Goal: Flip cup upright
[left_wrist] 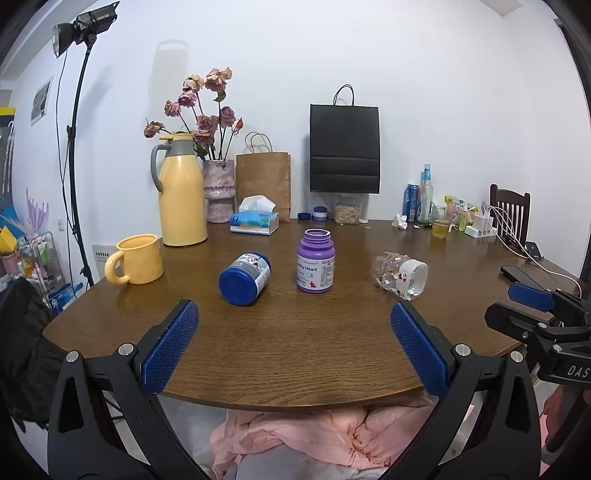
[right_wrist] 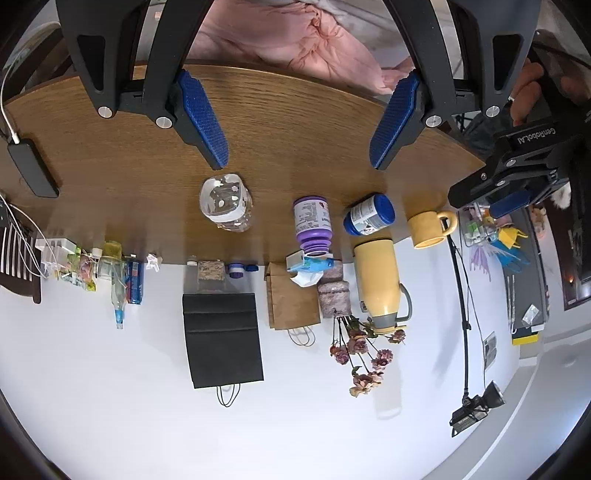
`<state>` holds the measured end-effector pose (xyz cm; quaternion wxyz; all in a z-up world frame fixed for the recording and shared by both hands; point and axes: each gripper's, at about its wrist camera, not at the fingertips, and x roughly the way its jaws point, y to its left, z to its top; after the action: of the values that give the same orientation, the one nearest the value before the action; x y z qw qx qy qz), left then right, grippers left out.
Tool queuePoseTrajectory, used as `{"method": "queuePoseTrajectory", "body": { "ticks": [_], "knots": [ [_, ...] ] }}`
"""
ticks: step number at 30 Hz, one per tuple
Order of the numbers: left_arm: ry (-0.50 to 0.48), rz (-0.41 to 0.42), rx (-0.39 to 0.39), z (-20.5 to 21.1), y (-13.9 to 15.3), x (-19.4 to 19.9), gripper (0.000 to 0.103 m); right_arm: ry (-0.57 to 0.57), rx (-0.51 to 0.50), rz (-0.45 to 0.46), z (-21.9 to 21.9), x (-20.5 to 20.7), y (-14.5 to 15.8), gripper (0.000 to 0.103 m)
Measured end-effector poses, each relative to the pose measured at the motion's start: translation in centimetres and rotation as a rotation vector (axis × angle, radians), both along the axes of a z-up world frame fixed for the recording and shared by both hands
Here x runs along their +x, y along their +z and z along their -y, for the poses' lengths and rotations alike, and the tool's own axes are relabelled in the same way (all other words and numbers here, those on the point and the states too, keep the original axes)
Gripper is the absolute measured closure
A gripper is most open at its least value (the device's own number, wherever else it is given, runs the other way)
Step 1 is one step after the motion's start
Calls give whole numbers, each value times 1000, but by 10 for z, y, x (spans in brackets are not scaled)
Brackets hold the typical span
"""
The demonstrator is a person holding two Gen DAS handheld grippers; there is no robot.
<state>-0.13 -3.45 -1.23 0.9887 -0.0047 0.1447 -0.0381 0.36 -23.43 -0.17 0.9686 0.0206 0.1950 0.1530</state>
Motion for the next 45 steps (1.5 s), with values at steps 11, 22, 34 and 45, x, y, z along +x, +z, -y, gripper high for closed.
{"method": "queuePoseTrajectory", "body": {
  "ticks": [11, 22, 34, 45],
  "knots": [
    [-9, 12, 16, 3, 0, -1, 0, -11, 8, -11, 2, 1, -2, 20],
    [-8, 9, 14, 2, 0, -3, 0, -13, 10, -16, 4, 1, -2, 20],
    [-18, 16, 26, 5, 3, -4, 0, -17, 10, -17, 5, 3, -2, 20],
    [-6, 20, 26, 2, 5, -4, 0, -19, 12, -19, 7, 3, -2, 20]
  ]
}}
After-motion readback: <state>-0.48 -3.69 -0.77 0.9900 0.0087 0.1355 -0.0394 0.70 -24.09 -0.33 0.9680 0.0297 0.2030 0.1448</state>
